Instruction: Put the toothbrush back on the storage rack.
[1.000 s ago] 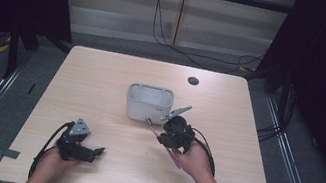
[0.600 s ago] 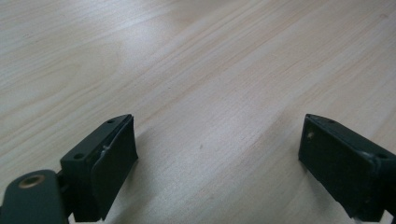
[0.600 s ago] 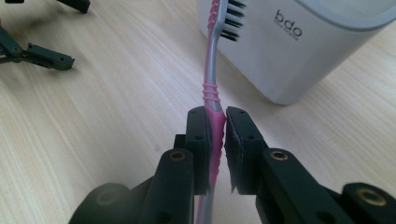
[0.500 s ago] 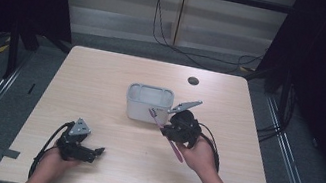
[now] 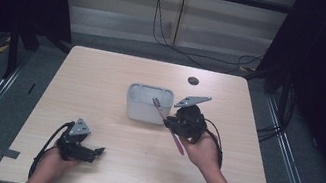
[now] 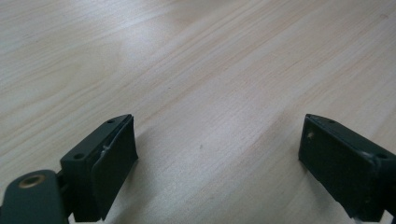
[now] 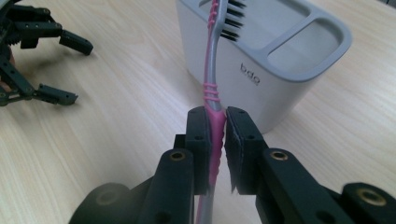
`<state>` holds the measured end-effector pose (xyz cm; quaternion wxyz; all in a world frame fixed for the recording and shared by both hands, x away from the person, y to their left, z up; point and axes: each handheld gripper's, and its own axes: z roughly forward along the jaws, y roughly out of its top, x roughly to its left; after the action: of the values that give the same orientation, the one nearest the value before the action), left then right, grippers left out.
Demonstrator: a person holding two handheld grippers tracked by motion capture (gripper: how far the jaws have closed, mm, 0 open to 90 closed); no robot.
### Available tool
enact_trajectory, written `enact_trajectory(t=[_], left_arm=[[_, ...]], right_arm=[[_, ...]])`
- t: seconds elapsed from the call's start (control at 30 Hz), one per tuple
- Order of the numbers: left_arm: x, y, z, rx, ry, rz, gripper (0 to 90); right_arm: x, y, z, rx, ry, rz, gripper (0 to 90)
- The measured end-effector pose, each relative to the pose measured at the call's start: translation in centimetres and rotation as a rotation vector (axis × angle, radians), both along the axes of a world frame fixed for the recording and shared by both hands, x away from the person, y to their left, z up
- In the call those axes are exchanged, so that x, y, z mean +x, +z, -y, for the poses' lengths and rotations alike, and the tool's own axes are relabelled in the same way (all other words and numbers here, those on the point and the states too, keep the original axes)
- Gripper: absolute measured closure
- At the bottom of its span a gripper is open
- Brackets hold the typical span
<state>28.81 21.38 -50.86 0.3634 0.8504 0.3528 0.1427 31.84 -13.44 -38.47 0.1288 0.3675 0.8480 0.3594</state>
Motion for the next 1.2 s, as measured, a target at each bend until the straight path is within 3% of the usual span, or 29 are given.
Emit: enact_trajectory(t=[0.33, 0.9, 1.2], left_arm=[[0.0, 0.0, 0.0, -0.002, 0.001, 0.0, 10.9], [0.0, 0.0, 0.0, -0.002, 0.001, -0.001, 10.8], [0.0, 0.0, 0.0, -0.002, 0.001, -0.001, 10.9]], right_arm=[[0.4, 1.1, 0.2, 0.031, -0.011, 0.023, 80.0], [1.1, 2.8, 1.3, 0.138, -0.087, 0.109, 79.9], [1.5, 3.2, 1.9, 0.162, -0.123, 0.162, 79.9]])
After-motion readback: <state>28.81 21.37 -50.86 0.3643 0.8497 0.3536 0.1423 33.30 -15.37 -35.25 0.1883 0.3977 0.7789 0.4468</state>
